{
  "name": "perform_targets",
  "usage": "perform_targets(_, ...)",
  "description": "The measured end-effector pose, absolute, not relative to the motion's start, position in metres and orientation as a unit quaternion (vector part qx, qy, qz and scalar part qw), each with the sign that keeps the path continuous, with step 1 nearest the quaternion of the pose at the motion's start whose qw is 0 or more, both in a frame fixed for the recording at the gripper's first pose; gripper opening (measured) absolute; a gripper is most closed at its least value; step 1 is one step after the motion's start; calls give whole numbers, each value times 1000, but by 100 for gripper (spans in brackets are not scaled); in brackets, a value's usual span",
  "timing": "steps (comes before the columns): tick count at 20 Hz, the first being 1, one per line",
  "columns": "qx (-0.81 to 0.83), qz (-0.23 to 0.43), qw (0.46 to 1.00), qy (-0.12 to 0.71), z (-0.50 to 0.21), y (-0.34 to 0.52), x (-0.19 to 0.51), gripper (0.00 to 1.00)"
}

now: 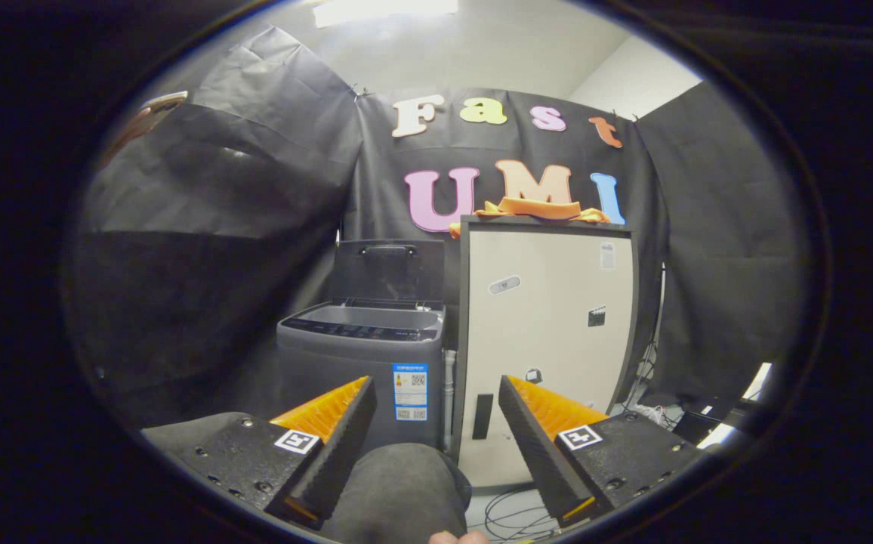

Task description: Put the clothes into the washing machine and then close the washing machine lid.

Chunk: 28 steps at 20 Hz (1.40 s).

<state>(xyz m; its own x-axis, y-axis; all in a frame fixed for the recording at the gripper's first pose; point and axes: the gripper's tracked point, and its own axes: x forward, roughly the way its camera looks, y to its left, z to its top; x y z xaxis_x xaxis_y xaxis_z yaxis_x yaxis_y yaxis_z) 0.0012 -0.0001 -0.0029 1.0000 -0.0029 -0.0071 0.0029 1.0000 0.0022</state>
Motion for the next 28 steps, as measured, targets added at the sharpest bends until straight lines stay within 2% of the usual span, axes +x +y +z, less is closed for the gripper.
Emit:
perform_targets(16,-1,-5,1000,7,-2,-5,6,99)
perform_targets(28,-2,-2,1000,-2,21,-17,58,99)
